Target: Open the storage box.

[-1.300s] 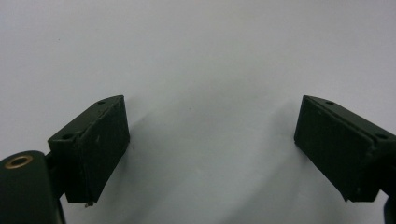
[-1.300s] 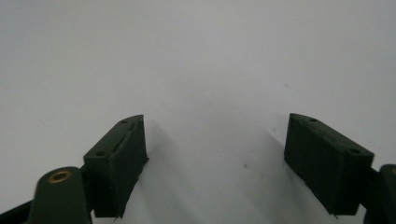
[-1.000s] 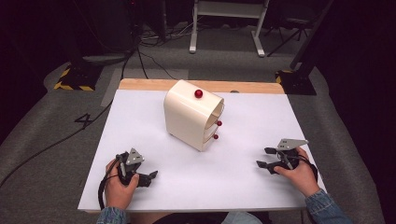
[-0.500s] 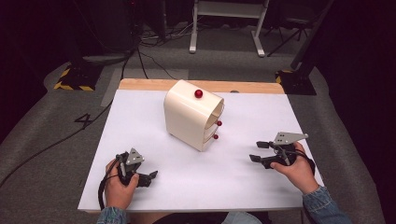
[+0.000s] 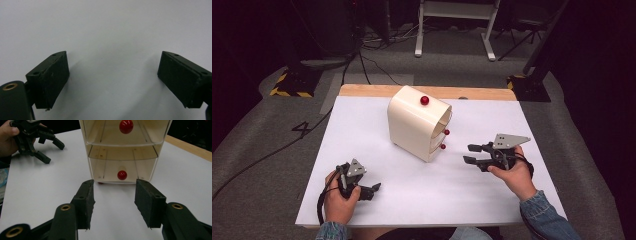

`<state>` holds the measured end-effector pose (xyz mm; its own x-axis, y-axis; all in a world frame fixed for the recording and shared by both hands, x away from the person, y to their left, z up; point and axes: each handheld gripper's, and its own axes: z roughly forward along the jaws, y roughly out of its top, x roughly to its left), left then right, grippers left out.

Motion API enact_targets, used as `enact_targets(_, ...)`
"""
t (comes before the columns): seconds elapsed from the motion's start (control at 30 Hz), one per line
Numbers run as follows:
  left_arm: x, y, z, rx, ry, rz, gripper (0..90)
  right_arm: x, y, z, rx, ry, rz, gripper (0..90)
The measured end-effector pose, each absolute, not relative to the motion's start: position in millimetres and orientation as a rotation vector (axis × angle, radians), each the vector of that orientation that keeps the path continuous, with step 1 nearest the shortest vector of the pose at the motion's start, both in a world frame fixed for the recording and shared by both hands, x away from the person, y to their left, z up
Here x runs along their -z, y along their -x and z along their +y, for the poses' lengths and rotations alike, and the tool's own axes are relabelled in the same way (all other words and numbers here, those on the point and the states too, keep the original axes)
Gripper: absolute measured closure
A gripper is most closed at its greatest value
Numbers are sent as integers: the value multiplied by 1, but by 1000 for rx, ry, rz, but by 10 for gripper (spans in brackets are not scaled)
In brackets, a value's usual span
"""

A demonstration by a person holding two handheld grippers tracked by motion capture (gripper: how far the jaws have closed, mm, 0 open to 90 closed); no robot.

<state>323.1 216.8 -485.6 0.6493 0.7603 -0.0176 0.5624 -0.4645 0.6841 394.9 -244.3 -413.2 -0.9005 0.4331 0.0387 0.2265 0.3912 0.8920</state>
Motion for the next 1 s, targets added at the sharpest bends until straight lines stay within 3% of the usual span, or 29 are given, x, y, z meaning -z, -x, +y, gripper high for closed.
enact_targets(0.43, 486, -323, 217, -381, -2196, 1023, 106, 430, -407, -211, -1570, -534, 2394, 561)
enact_targets(0.67, 486, -323, 217, -382, -2197, 1022, 105, 445, -417, -201, -1598, -525, 2383, 681)
enact_targets(1.0, 486, -323, 217, -382, -2196, 1023, 105, 468, -431, -194, -1607, -528, 2334, 693)
